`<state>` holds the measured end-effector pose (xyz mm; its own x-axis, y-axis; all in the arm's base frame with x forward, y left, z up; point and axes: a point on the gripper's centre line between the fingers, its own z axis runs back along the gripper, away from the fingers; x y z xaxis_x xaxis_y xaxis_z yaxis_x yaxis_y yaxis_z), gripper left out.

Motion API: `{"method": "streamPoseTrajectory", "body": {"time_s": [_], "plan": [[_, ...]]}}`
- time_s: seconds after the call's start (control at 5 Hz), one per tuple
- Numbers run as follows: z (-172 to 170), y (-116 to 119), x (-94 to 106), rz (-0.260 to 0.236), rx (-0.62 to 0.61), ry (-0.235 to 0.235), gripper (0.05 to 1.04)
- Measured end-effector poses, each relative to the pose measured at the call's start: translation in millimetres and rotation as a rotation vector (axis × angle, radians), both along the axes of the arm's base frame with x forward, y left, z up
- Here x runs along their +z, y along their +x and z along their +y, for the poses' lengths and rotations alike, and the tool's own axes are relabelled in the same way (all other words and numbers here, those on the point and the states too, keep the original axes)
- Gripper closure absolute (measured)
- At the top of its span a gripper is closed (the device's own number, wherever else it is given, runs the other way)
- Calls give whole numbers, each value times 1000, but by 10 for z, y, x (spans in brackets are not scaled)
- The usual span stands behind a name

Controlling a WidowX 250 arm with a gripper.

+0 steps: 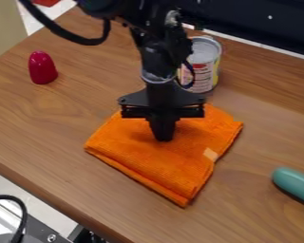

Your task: Put the orange tea towel on the right side of the table

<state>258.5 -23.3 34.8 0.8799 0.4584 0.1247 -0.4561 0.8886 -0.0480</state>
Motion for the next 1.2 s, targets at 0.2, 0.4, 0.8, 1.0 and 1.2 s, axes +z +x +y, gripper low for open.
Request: {"method": "streamPoseTrajectory", "body": {"time_s": [0.2,0.4,0.8,1.0,1.2], "plan": [[-92,38,-7,-13,9,8,1031],[-175,80,-13,-21,16,10,1031],[-302,131,-23,-52,26,20,1031],[-334,152,-27,-51,28,13,1031],[-362,160,-26,-59,38,10,1019]]}}
